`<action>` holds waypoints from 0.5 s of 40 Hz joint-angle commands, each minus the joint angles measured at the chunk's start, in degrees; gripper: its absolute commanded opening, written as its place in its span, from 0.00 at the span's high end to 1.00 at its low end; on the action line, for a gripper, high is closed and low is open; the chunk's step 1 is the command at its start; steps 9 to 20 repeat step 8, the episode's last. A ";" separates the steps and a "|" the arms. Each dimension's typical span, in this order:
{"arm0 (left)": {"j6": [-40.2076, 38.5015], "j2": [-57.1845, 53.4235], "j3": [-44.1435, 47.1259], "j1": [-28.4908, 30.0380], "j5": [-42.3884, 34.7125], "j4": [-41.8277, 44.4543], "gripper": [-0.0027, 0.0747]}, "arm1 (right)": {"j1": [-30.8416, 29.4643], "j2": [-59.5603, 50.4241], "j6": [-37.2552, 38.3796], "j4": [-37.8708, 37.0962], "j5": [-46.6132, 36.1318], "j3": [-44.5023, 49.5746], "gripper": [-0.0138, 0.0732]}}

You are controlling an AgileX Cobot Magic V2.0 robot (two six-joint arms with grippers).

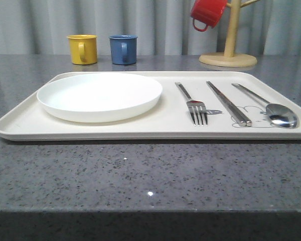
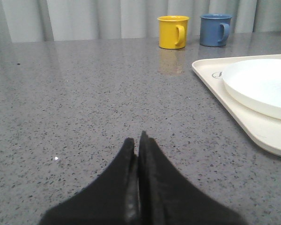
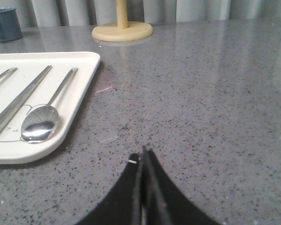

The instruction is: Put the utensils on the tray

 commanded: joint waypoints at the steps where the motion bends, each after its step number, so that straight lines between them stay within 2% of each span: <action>1: -0.53 -1.18 -0.28 0.18 -4.97 -0.13 0.99 | -0.40 -0.96 -0.63 0.24 -4.26 0.01 0.92; 20: -0.53 -1.18 -0.28 0.18 -4.97 -0.13 0.99 | -0.40 -0.96 -0.63 0.24 -4.26 0.01 0.92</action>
